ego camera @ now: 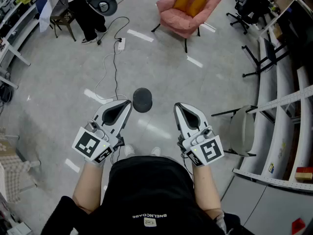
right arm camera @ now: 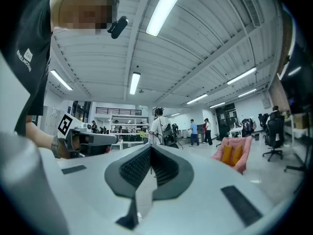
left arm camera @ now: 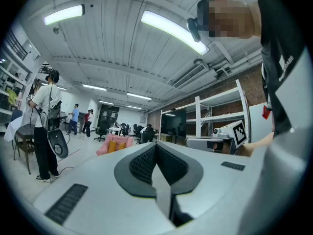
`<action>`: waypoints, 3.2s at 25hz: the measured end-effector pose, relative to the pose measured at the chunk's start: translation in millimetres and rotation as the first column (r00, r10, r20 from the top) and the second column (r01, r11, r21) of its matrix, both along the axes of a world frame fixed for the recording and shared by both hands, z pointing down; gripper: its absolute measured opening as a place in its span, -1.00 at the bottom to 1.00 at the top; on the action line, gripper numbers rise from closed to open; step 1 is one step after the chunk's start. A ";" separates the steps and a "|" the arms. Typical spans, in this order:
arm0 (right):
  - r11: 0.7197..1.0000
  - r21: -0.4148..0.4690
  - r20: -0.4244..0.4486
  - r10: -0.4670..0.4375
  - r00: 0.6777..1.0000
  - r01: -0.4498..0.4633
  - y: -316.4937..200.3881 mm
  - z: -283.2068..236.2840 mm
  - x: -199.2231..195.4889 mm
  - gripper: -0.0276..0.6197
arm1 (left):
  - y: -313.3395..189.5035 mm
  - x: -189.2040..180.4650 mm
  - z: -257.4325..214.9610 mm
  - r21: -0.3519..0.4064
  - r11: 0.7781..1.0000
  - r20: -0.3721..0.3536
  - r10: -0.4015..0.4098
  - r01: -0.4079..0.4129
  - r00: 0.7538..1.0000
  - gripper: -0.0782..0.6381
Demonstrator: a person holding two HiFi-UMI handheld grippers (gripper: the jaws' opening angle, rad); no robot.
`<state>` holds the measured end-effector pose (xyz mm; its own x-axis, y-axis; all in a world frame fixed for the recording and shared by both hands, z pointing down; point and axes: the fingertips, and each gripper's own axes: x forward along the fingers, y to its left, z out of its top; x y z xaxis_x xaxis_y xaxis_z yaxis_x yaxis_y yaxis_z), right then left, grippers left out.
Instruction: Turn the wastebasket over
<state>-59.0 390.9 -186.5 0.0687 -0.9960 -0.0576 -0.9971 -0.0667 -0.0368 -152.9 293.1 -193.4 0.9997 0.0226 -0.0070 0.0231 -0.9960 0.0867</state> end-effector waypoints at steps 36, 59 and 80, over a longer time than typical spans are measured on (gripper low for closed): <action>0.988 -0.140 0.113 -0.054 0.992 0.070 -131.0 60.4 68.9 -0.88 | -133.1 35.1 76.8 -0.132 0.983 0.154 -0.109 0.130 0.982 -0.74; 0.895 -0.370 0.210 -0.183 0.961 0.251 -270.1 142.7 108.8 -0.87 | -240.2 55.9 184.5 -0.289 0.907 0.379 -0.185 0.306 0.907 -0.74; 0.479 -0.684 0.399 -0.386 0.832 0.551 -331.9 469.3 168.5 -0.39 | -231.5 82.0 500.7 -0.470 0.578 0.637 -0.301 0.667 0.710 -0.14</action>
<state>109.5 59.0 282.8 -0.4953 -0.5488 0.6734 -0.8686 0.3237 -0.3751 -70.9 61.5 307.4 0.7263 -0.2932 0.6217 -0.6674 -0.5170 0.5360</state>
